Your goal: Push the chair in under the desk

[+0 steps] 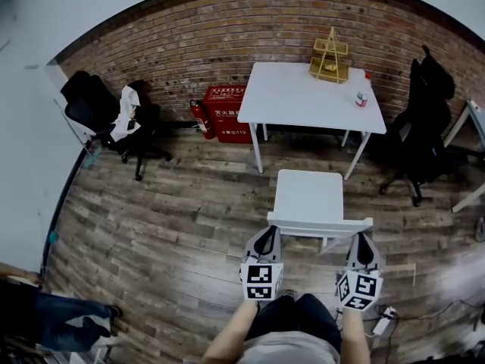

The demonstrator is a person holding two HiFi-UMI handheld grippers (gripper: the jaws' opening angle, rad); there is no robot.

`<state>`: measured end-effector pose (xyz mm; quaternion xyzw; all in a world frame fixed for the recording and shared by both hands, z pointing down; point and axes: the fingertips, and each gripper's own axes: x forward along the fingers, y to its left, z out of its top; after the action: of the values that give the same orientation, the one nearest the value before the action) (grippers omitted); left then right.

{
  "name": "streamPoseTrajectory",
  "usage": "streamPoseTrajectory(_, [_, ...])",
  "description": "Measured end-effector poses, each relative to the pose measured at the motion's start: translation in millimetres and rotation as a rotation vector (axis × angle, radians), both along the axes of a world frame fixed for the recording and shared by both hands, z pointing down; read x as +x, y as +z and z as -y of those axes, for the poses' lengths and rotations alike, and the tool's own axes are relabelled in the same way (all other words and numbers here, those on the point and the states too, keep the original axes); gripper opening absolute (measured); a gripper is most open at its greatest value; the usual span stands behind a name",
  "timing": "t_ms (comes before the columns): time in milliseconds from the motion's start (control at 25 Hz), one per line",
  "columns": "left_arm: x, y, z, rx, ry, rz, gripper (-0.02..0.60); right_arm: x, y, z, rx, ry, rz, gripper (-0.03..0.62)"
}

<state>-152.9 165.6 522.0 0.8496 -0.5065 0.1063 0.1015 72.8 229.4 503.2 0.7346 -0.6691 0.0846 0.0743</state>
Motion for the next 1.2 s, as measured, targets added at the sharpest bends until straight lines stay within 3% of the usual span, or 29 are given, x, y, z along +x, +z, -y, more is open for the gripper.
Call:
streamPoseTrajectory(200, [-4,10,15,-0.003,-0.022,0.018,0.020,9,2,13,-0.013,-0.006,-0.010,0.017])
streamPoseTrajectory(400, [1,21,26,-0.013,-0.004,0.106,0.020,26,13,24,-0.048,-0.015,-0.016,0.017])
streamPoseTrajectory(680, [8,39,34,-0.044,0.022,0.144,0.023,38,31,32,-0.101,-0.101,-0.066,0.018])
streamPoseTrajectory(1000, [11,45,51,-0.039,0.015,0.178,0.025,69,47,54,-0.131,-0.115,-0.054,0.018])
streamPoseTrajectory(1200, [17,44,57,-0.015,0.049,0.161,0.097,78,50,66,-0.129,-0.168,-0.056,0.018])
